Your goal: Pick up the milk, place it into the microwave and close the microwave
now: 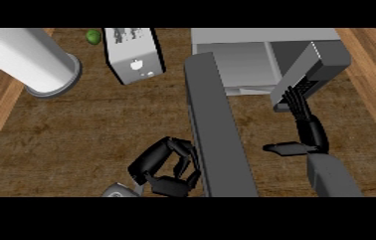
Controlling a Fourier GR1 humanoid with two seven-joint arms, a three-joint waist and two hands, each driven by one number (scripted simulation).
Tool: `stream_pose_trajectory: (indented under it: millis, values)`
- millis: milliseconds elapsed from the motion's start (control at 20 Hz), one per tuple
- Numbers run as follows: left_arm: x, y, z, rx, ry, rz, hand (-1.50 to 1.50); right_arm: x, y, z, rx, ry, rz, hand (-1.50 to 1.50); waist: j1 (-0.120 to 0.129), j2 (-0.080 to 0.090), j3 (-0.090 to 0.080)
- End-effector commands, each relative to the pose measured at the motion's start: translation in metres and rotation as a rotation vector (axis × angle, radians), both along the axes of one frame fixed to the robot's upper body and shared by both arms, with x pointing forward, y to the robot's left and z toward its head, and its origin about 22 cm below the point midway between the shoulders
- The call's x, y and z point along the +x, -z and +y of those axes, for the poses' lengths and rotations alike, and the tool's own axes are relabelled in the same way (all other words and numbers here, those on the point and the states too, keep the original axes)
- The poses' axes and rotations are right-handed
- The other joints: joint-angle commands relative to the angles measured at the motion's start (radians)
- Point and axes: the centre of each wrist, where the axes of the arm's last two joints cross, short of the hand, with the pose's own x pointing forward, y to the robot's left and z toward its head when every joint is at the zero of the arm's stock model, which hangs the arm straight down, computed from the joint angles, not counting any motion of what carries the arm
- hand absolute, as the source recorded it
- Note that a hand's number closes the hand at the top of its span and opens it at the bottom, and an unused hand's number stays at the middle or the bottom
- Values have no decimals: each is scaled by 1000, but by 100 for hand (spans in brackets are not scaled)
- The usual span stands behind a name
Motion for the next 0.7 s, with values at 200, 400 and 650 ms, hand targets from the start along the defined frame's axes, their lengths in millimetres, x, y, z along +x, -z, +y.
stream_pose_trajectory:
  millis: [200, 400, 650]
  values:
    - [-9, 33, -47, 42, 138, 50, 150, -36, -30, -25, 27, 15, -59, -150, -16, 3, -2]
    - [-11, 27, -78, 119, 154, 7, 150, -46, -52, -21, 36, 2, -86, -150, -26, 4, -2]
    - [-22, 30, -98, 92, 53, -5, 150, -46, -79, -41, 82, -90, -96, -150, -69, 13, -3]
